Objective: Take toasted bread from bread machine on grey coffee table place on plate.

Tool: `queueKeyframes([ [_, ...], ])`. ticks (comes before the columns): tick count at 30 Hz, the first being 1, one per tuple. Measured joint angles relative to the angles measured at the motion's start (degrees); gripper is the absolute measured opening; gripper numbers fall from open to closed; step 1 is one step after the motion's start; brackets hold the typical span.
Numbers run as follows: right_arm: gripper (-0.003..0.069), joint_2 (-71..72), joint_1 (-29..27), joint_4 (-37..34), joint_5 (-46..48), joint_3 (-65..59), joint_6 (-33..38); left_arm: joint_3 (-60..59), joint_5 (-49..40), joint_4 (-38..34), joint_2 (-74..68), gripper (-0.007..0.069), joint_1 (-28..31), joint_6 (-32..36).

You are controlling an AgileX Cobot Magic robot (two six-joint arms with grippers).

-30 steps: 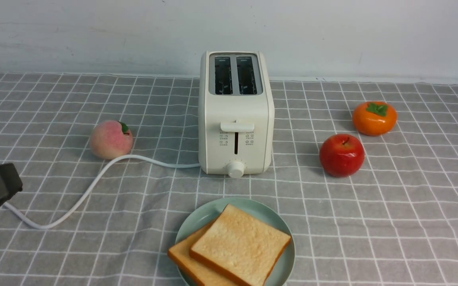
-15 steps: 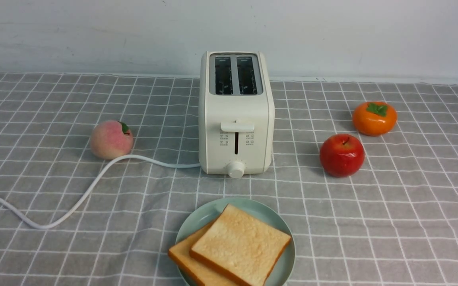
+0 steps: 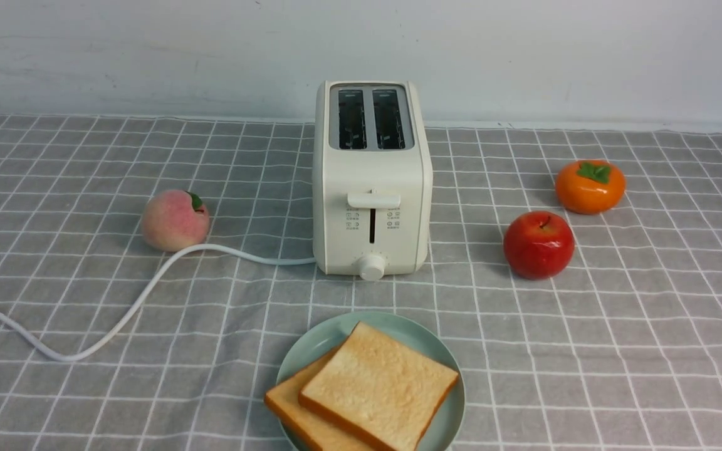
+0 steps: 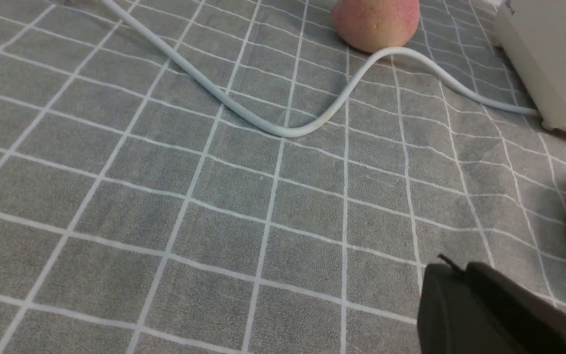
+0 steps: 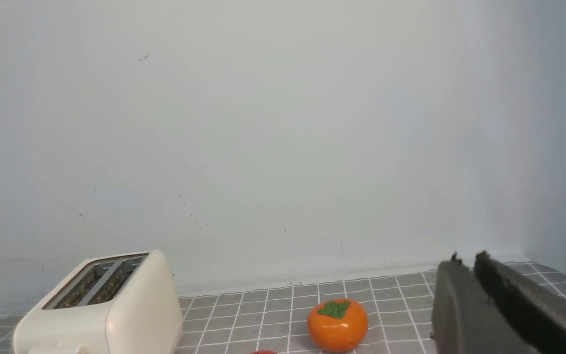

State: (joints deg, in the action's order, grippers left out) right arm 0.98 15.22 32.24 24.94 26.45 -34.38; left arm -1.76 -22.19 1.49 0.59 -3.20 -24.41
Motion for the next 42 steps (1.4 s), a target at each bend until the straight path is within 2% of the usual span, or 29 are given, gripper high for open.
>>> queueKeyframes([
  [18, 0.0062, 0.0, 0.0, -0.1, -0.3, 0.0, 0.0, 0.0, 0.0, 0.0, 0.0, 0.0049, 0.0, 0.0],
  [21, 0.0065, 0.0, 0.0, -3.5, -4.0, 0.0, 0.7, 0.0, 0.0, 0.0, 0.0, 0.0054, 0.0, 0.0],
  [22, 0.0067, 0.0, 0.0, -7.2, -6.0, 0.0, 3.0, 0.0, 0.0, 0.0, 0.0, 0.0055, 0.0, 0.0],
  [23, 0.0068, 0.0, 0.0, -7.9, -6.2, 0.0, 3.4, 0.0, 0.0, 0.0, 0.0, 0.0055, 0.0, 0.0],
  [28, 0.0077, -0.8, 0.0, -28.8, -7.9, -0.3, 20.9, 0.0, 0.0, 0.0, 0.0, 0.0063, 0.0, 0.0],
  [32, 0.0081, -2.1, 0.0, -38.1, -8.2, -1.9, 31.0, 0.0, -0.1, 0.0, 0.0, 0.0068, 0.0, 0.0],
  [34, 0.0083, -2.4, 0.0, -40.2, -8.8, -3.2, 34.1, 0.0, -0.1, 0.0, 0.0, 0.0067, 0.0, 0.0],
  [39, 0.0087, -2.6, -0.2, -40.0, -9.5, -7.5, 36.0, 0.0, -0.1, 0.0, 0.0, 0.0069, 0.0, 0.0],
  [42, 0.0090, -0.9, -3.2, -39.2, -9.5, -13.3, 36.1, 0.0, -0.1, 0.0, 0.0, 0.0071, 0.0, 0.0],
])
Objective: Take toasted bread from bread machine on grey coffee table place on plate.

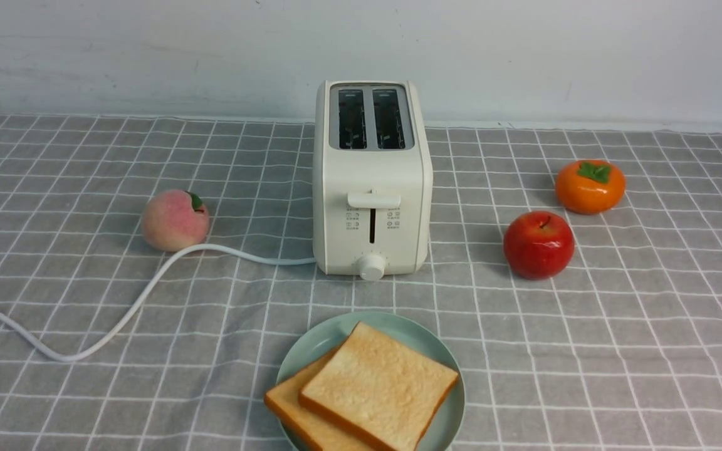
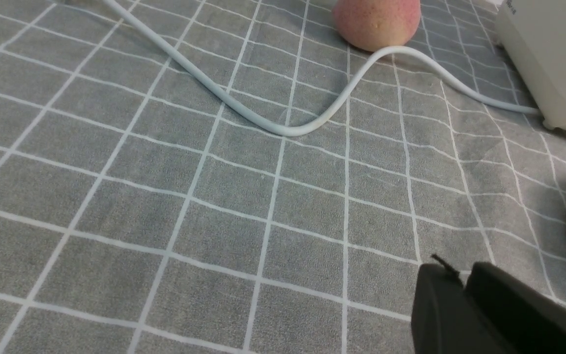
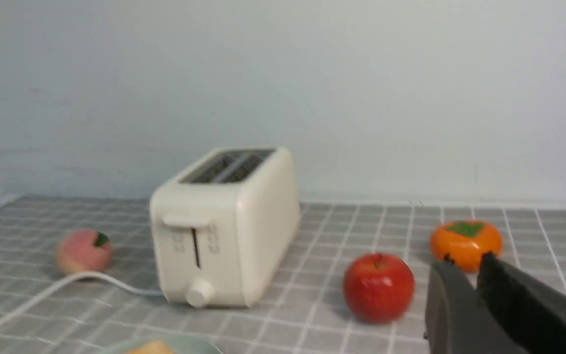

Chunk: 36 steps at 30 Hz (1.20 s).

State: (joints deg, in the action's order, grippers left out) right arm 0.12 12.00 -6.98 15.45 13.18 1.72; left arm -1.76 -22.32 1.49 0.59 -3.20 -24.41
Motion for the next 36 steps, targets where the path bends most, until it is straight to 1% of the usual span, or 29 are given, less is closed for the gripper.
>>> queueKeyframes([
  [3, 0.0097, 0.5, -8.3, 1.8, 0.0, -9.0, 0.1, 0.0, 0.0, 0.0, 0.0, 0.0071, 0.0, 0.0],
  [5, 0.0100, 0.5, -12.0, 3.1, 1.9, -13.4, 0.1, 0.0, -0.1, 0.0, 0.0, 0.0073, 0.0, 0.0],
  [6, 0.0100, 0.5, -12.4, 3.1, 1.9, -13.6, 0.1, 0.0, -0.1, 0.0, 0.0, 0.0073, 0.0, 0.0],
  [7, 0.0104, 0.5, -14.7, 3.8, 5.9, -14.2, 0.1, 0.0, -0.1, 0.0, 0.0, 0.0074, 0.0, 0.0],
  [9, 0.0106, 0.5, -16.3, 3.8, 6.1, -14.1, 0.1, 0.0, -0.1, 0.0, 0.0, 0.0073, 0.0, 0.0],
  [23, 0.0124, 0.5, -16.5, 3.8, 6.1, -14.1, 0.1, 0.0, -0.1, 0.0, 0.0, 0.0091, 0.0, 0.0],
  [36, 0.0142, 0.5, -16.5, 3.8, 6.1, -14.1, 0.1, 0.0, -0.1, 0.0, 0.0, 0.0091, 0.0, 0.0],
])
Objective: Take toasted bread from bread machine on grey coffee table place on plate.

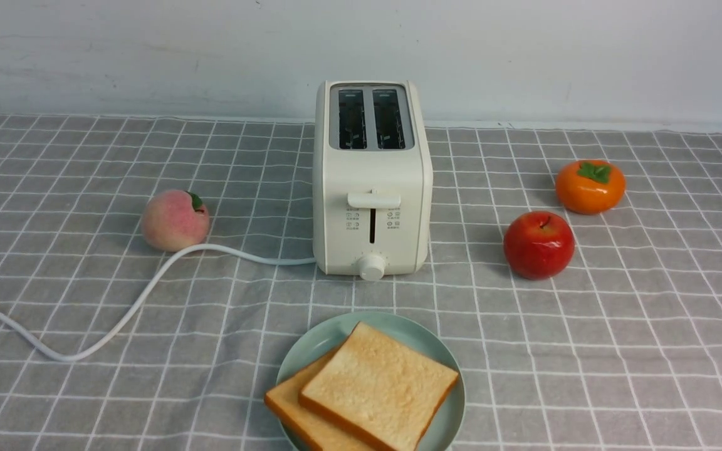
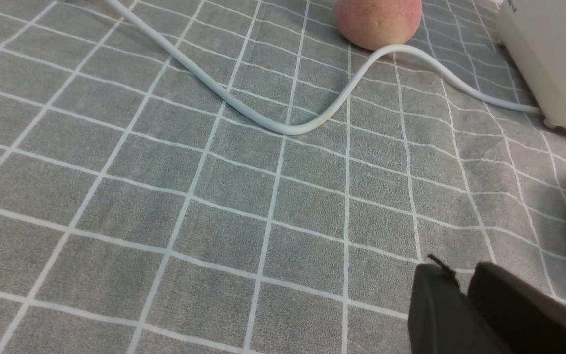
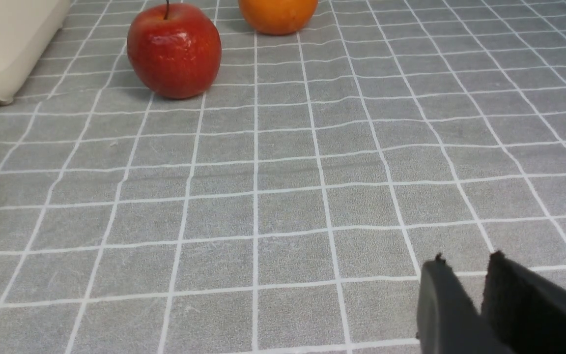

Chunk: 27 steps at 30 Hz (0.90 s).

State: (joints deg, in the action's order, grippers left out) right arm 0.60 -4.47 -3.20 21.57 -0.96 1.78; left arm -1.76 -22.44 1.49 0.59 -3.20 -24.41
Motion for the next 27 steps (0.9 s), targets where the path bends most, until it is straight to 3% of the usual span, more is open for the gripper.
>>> queueKeyframes([
  [27, 0.0167, 0.0, 0.0, 0.0, 0.0, 0.0, 0.0, 0.0, 0.0, 0.0, 0.0, 0.0110, 0.0, 0.0],
])
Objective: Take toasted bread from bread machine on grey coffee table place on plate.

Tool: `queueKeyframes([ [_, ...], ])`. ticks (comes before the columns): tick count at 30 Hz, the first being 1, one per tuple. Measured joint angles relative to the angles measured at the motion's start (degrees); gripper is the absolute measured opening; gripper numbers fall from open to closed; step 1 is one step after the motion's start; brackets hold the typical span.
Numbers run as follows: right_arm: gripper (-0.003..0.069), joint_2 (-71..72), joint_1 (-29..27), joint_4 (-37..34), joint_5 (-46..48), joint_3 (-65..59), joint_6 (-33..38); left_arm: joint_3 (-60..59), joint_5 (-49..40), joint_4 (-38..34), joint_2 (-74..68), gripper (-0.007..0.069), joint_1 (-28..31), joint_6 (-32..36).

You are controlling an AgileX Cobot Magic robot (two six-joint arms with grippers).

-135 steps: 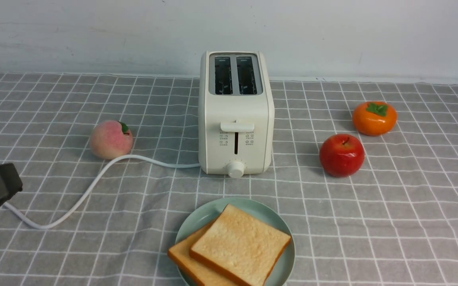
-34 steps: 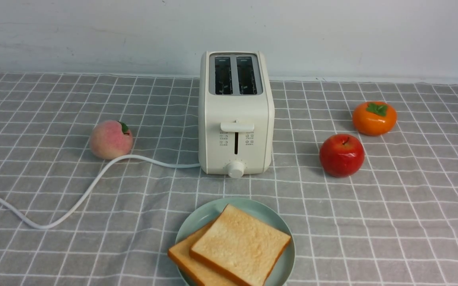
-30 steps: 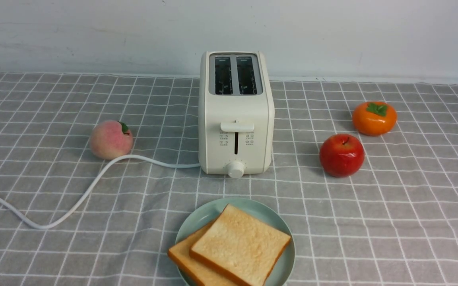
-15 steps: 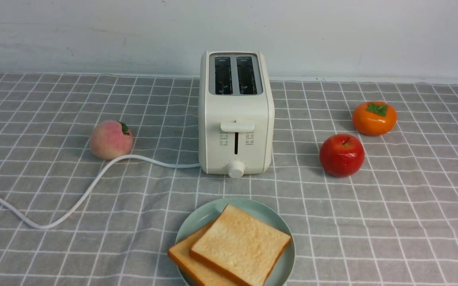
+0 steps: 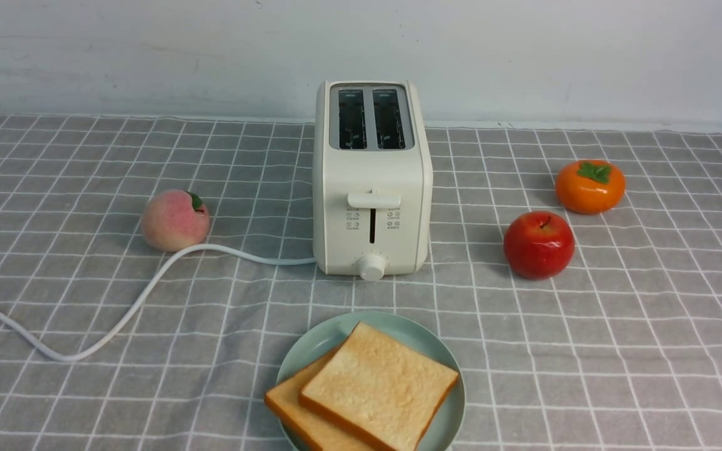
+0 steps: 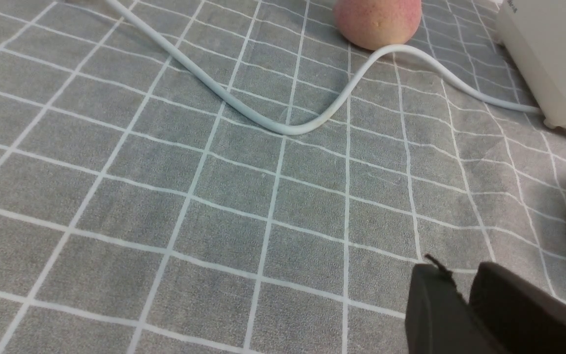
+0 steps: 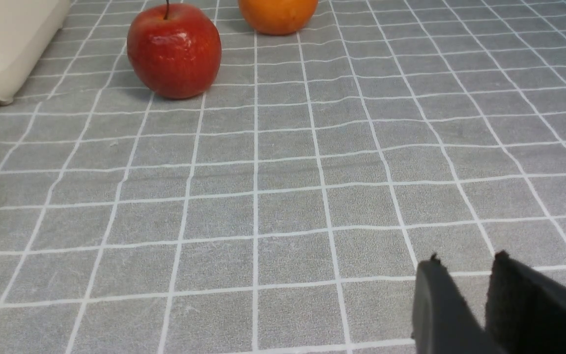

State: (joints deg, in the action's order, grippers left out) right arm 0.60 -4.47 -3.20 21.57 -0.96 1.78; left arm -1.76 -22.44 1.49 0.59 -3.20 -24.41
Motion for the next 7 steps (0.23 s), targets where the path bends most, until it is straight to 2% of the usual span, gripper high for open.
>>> queueKeyframes([
  [7, 0.0178, 0.0, 0.0, 0.0, 0.0, 0.0, 0.0, 0.0, 0.0, 0.0, 0.0, 0.0109, 0.0, 0.0],
])
